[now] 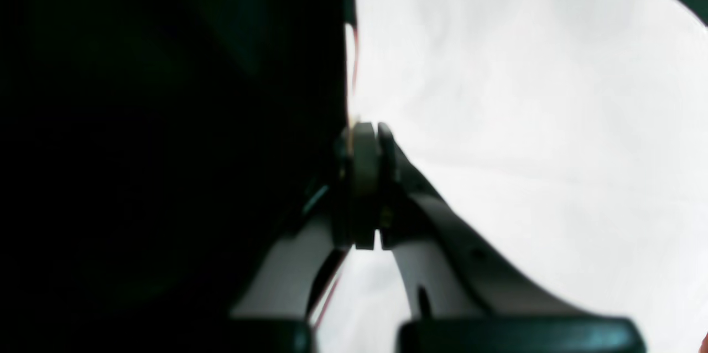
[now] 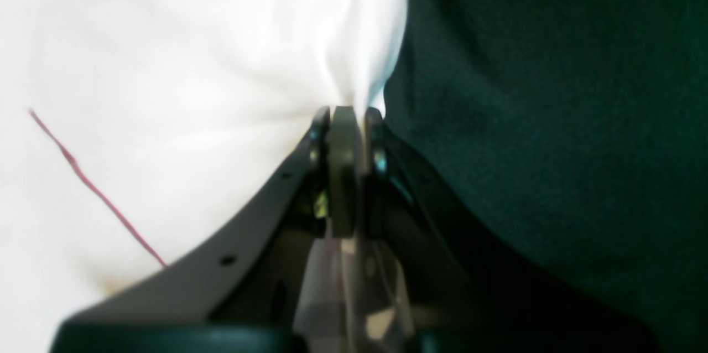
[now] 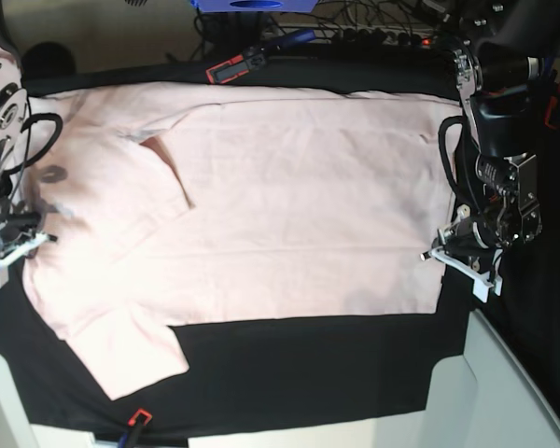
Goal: Fold the T-shirt properly
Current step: 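Lower the left gripper to the shirt's side edge and grasp it, then fold the side edge over the body with both grippers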
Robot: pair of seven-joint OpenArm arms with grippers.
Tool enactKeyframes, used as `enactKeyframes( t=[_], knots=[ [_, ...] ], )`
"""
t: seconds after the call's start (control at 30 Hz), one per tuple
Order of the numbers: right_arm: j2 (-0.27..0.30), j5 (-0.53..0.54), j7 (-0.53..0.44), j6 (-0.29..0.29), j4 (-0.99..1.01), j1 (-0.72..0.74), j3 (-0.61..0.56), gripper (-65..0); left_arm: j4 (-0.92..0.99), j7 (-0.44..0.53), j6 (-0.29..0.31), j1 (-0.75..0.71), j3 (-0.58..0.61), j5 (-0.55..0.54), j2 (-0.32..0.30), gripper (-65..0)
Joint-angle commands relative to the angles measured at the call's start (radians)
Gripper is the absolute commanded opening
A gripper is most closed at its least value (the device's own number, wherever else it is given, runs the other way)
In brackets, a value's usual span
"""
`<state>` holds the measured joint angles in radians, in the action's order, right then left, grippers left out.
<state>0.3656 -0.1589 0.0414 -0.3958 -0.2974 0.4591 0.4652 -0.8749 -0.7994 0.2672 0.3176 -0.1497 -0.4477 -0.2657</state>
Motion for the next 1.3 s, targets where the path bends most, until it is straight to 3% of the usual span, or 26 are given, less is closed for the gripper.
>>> enactKeyframes(
  t=[0.0, 0.33, 0.43, 0.57, 0.8, 1.27],
  knots=[
    [0.02, 0.009, -0.022, -0.007, -0.013, 0.027, 0.002, -65.0, -0.028, 0.011, 0.007, 0.019, -0.001, -0.006, -0.014, -65.0],
    [0.016, 0.015, -0.025, -0.009, -0.089, 0.016, 0.008, -65.0, -0.053, 0.015, 0.01, -0.025, -0.001, -0.006, -0.028, -65.0],
    [0.017, 0.015, -0.025, -0.013, -0.089, 0.016, 0.08, -65.0, -0.117, 0.015, 0.065, -0.053, -0.001, -0.006, -0.034, -65.0],
    [0.017, 0.015, -0.021, -0.091, -0.089, 0.016, 0.151, -65.0, -0.148, 0.013, 0.08, -0.061, -0.001, -0.006, -0.039, -65.0],
    [0.017, 0.015, -0.019, -0.133, -0.139, -0.007, 0.174, -65.0, -0.18, 0.013, 0.083, -0.081, -0.001, -0.006, -0.039, -65.0],
    [0.011, 0.015, 0.015, -0.137, -0.222, -0.047, 0.174, -65.0, -0.318, 0.01, 0.085, -0.148, -0.008, -0.006, -0.039, -65.0]
  ],
)
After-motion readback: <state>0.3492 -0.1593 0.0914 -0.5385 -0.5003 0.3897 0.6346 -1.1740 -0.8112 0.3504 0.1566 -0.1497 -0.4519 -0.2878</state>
